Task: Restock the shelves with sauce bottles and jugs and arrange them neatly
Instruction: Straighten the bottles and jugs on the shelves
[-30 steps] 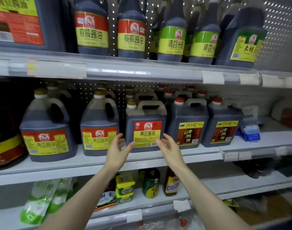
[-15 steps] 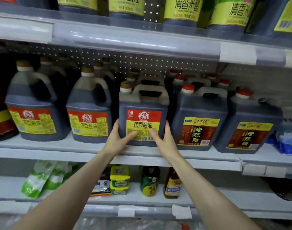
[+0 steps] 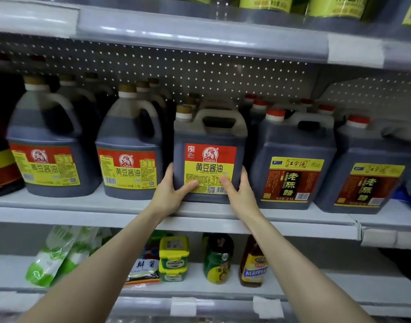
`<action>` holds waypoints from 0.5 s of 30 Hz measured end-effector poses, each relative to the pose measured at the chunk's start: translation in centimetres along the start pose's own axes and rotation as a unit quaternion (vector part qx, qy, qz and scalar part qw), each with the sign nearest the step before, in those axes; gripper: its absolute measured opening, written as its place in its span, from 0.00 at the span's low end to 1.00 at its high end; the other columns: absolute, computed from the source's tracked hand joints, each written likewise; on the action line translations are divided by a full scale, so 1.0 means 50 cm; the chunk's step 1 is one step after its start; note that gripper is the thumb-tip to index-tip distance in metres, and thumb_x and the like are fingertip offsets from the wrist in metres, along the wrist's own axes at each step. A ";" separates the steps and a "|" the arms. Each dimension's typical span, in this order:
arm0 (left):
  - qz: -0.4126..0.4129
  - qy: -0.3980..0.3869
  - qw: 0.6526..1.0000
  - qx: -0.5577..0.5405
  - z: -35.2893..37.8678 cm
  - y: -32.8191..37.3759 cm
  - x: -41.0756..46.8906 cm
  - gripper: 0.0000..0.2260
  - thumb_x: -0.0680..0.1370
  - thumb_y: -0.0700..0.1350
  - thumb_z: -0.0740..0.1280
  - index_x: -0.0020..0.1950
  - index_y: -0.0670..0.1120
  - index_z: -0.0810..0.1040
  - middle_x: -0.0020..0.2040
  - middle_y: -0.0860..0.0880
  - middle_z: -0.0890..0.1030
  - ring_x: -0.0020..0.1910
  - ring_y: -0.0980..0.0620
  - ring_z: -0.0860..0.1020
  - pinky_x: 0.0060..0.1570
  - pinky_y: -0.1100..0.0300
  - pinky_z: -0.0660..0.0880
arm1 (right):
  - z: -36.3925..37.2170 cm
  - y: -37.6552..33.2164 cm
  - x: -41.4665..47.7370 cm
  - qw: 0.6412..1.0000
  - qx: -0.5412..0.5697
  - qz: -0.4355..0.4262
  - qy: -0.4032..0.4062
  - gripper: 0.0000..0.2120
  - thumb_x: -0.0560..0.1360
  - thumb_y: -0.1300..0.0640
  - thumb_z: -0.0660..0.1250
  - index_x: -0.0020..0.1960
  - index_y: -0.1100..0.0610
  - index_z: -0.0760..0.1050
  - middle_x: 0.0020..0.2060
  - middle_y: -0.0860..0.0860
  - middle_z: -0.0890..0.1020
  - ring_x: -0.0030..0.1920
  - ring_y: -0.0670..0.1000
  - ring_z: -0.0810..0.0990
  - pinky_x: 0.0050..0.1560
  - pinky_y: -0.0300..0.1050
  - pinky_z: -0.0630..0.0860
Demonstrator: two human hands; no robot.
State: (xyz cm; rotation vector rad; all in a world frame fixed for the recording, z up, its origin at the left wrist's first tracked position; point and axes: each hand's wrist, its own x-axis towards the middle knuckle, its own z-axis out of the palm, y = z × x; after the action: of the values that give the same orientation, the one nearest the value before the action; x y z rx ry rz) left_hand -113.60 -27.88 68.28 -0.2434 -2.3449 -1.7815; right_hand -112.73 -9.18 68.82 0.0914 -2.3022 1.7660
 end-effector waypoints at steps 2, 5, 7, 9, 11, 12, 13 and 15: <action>0.004 0.003 1.000 0.003 0.001 -0.002 0.001 0.38 0.67 0.60 0.70 0.74 0.51 0.62 0.64 0.53 0.77 0.62 0.54 0.75 0.65 0.52 0.72 | 0.002 0.002 0.000 1.000 -0.003 0.000 0.003 0.32 0.78 0.45 0.64 0.77 0.48 0.55 0.68 0.46 0.73 0.68 0.47 0.71 0.71 0.50 0.67; 0.010 0.001 1.000 0.004 0.004 -0.004 0.002 0.36 0.70 0.57 0.70 0.74 0.50 0.61 0.65 0.52 0.76 0.63 0.54 0.75 0.65 0.54 0.71 | 0.002 0.007 -0.001 1.000 -0.007 -0.009 0.009 0.31 0.78 0.45 0.64 0.77 0.48 0.56 0.68 0.46 0.73 0.68 0.47 0.71 0.70 0.49 0.68; 0.017 0.006 1.000 0.008 0.004 -0.004 0.005 0.35 0.71 0.55 0.71 0.74 0.50 0.62 0.65 0.52 0.76 0.63 0.54 0.75 0.65 0.55 0.71 | 0.003 0.007 0.000 1.000 -0.008 -0.013 0.011 0.31 0.78 0.46 0.64 0.77 0.48 0.56 0.68 0.46 0.74 0.67 0.47 0.71 0.70 0.49 0.68; 0.021 0.012 1.000 0.016 0.004 -0.003 0.009 0.32 0.73 0.52 0.71 0.74 0.49 0.62 0.65 0.51 0.76 0.62 0.53 0.75 0.63 0.57 0.72 | 0.005 0.006 0.003 1.000 -0.007 -0.012 0.011 0.32 0.78 0.46 0.64 0.77 0.49 0.55 0.68 0.46 0.73 0.68 0.47 0.71 0.70 0.50 0.67; 0.021 0.016 0.999 0.025 0.006 -0.002 0.011 0.31 0.74 0.51 0.70 0.74 0.48 0.62 0.65 0.51 0.76 0.62 0.53 0.75 0.61 0.59 0.71 | 0.005 0.007 0.006 1.000 -0.011 -0.012 0.012 0.32 0.78 0.46 0.64 0.78 0.49 0.54 0.69 0.47 0.73 0.68 0.48 0.71 0.71 0.51 0.67; 0.023 0.017 0.999 0.030 0.006 -0.001 0.012 0.30 0.75 0.50 0.70 0.74 0.47 0.62 0.65 0.51 0.76 0.62 0.53 0.75 0.59 0.60 0.71 | 0.005 0.007 0.008 1.000 -0.013 -0.011 0.012 0.32 0.78 0.45 0.64 0.78 0.49 0.54 0.69 0.47 0.73 0.68 0.49 0.71 0.71 0.52 0.67; 0.023 0.019 0.999 0.034 0.007 0.000 0.012 0.30 0.75 0.50 0.70 0.73 0.47 0.62 0.65 0.51 0.76 0.61 0.53 0.75 0.58 0.61 0.71 | 0.005 0.008 0.009 1.000 -0.014 -0.010 0.012 0.33 0.78 0.45 0.63 0.78 0.49 0.54 0.69 0.47 0.72 0.69 0.49 0.70 0.71 0.53 0.67; 0.023 0.021 0.999 0.038 0.007 0.000 0.012 0.30 0.75 0.50 0.70 0.74 0.47 0.61 0.65 0.51 0.76 0.61 0.53 0.75 0.58 0.61 0.70 | 0.006 0.008 0.011 1.000 -0.016 -0.009 0.012 0.33 0.78 0.45 0.63 0.78 0.49 0.54 0.69 0.47 0.72 0.69 0.49 0.70 0.71 0.53 0.67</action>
State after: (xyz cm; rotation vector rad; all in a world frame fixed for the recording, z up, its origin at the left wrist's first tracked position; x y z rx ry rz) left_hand -114.21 -27.55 68.35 -0.2432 -2.3529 -1.6555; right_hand -113.36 -9.32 68.51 0.0851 -2.3053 1.7104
